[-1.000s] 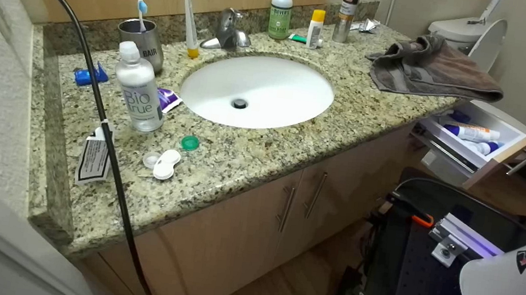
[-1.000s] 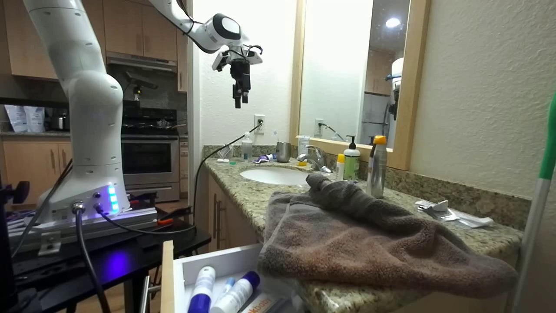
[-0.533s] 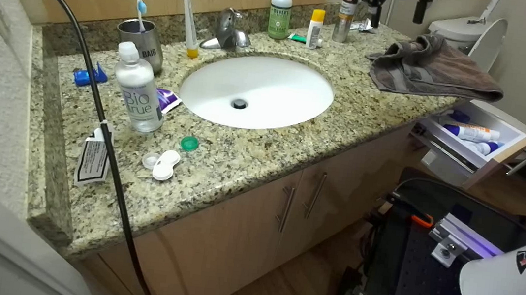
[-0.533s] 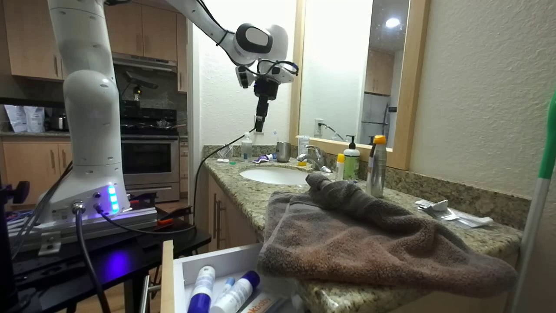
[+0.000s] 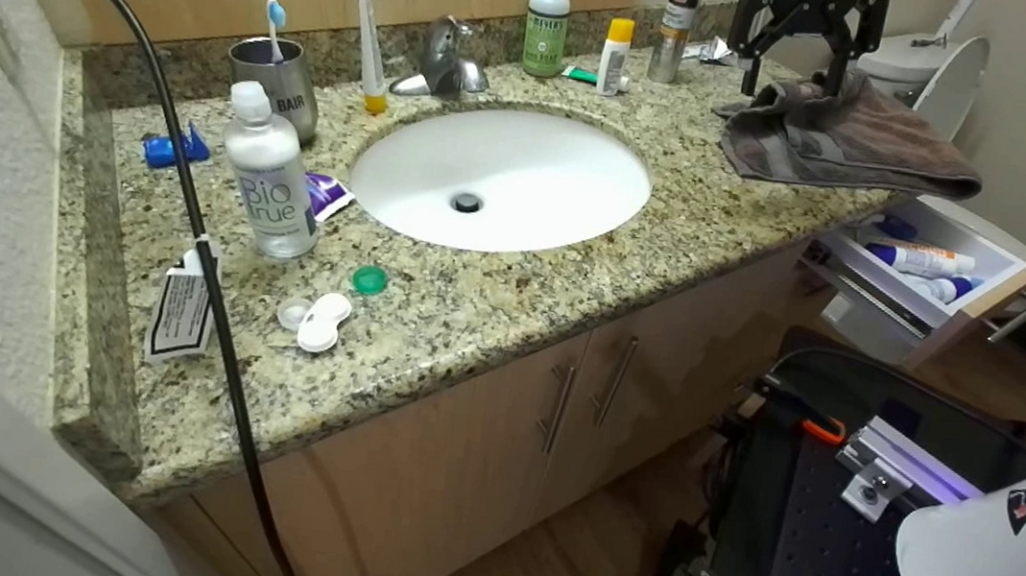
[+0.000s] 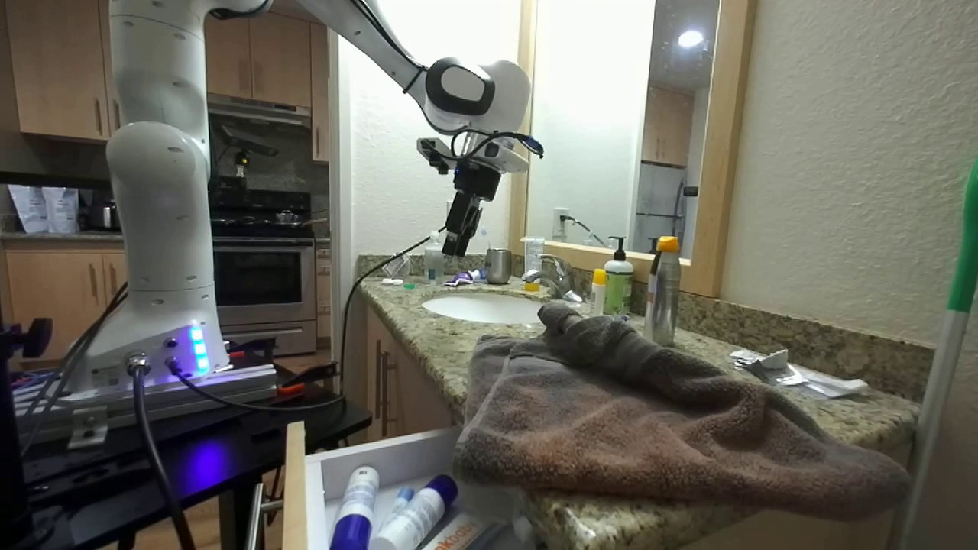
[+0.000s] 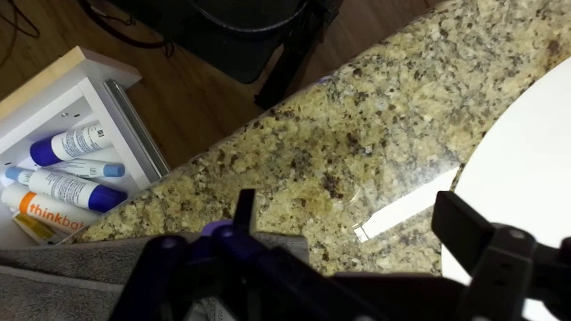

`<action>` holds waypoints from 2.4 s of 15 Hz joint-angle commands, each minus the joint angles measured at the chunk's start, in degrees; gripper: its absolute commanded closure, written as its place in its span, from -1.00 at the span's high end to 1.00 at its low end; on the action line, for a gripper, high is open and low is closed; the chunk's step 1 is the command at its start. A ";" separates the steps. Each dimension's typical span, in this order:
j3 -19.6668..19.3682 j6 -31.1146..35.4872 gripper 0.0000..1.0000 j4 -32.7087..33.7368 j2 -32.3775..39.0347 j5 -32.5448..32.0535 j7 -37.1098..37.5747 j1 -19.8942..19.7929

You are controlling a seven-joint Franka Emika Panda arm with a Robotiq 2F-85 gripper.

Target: Close the topmost drawer to the right

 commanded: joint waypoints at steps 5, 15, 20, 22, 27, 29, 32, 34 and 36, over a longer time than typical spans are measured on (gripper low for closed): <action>-5.44 10.28 1.00 -4.00 -0.13 4.59 6.17 -5.44; -17.05 28.09 1.00 -11.85 4.65 3.00 19.11 -12.19; -18.86 26.98 1.00 -13.32 7.61 -3.03 23.56 -10.19; -19.04 27.07 1.00 -13.37 8.96 -2.84 23.84 -9.32; -19.95 34.19 1.00 -16.11 7.24 1.94 23.56 -10.90; -20.34 39.88 1.00 -18.75 7.00 9.64 19.21 -12.88; -20.79 45.99 1.00 -21.91 7.20 22.31 12.49 -15.88; -20.57 48.09 1.00 -22.90 6.81 29.18 7.63 -18.07; -19.76 48.45 1.00 -22.14 7.58 34.62 4.03 -20.44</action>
